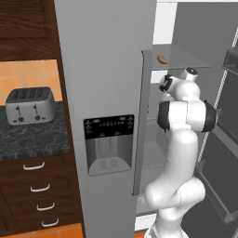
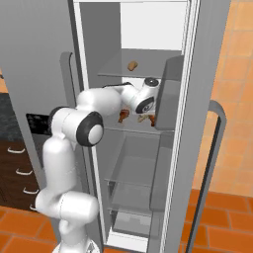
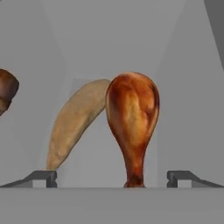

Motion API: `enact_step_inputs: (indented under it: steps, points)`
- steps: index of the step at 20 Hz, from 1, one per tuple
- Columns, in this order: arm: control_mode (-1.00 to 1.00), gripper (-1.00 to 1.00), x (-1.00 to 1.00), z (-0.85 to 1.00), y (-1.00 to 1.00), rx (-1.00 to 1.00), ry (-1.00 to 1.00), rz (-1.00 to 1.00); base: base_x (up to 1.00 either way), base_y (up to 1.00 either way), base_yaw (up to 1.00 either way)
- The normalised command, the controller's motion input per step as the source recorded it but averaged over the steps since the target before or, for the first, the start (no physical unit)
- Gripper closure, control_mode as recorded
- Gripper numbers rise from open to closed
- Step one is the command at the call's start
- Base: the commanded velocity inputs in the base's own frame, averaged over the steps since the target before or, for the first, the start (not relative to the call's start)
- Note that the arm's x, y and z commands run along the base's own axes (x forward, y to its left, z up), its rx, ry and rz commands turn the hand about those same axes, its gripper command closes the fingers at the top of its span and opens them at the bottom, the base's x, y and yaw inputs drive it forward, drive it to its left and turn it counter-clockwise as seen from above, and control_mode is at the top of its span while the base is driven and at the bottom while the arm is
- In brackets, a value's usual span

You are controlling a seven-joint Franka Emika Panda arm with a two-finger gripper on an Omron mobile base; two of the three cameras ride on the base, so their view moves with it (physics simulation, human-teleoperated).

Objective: Place one sweet potato and one chicken drumstick in each tupperware on the nearby counter, to pack two identical lunches.

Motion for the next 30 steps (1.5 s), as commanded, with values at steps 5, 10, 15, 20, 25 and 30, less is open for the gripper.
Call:
enact_step_inputs:
  steps: [5, 10, 15, 20, 25, 30]
  points:
    - [-1.0, -1.0, 0.35, -0.23, -0.16, 0.02, -0.01, 0.0, 0.0, 0.0, 0.0]
    - [-1.0, -1.0, 0.31, -0.02, -0.28, 0.06, 0.0, 0.0, 0.0, 0.0, 0.0]
    - [-1.0, -1.0, 0.15, 0.0, -0.28, 0.11, 0.05, 0.0, 0.0, 0.0, 0.0]
    - [-1.0, -1.0, 0.0, -0.3, 0.07, 0.04, 0.07, 0.03, 0.0, 0.0, 0.0]
    - [-1.0, -1.0, 0.04, -0.44, 0.34, 0.0, 0.0, 0.06, 0.0, 0.0, 0.0]
    - [-1.0, -1.0, 0.13, -0.34, 0.11, 0.0, -0.01, 0.03, 0.0, 0.0, 0.0]
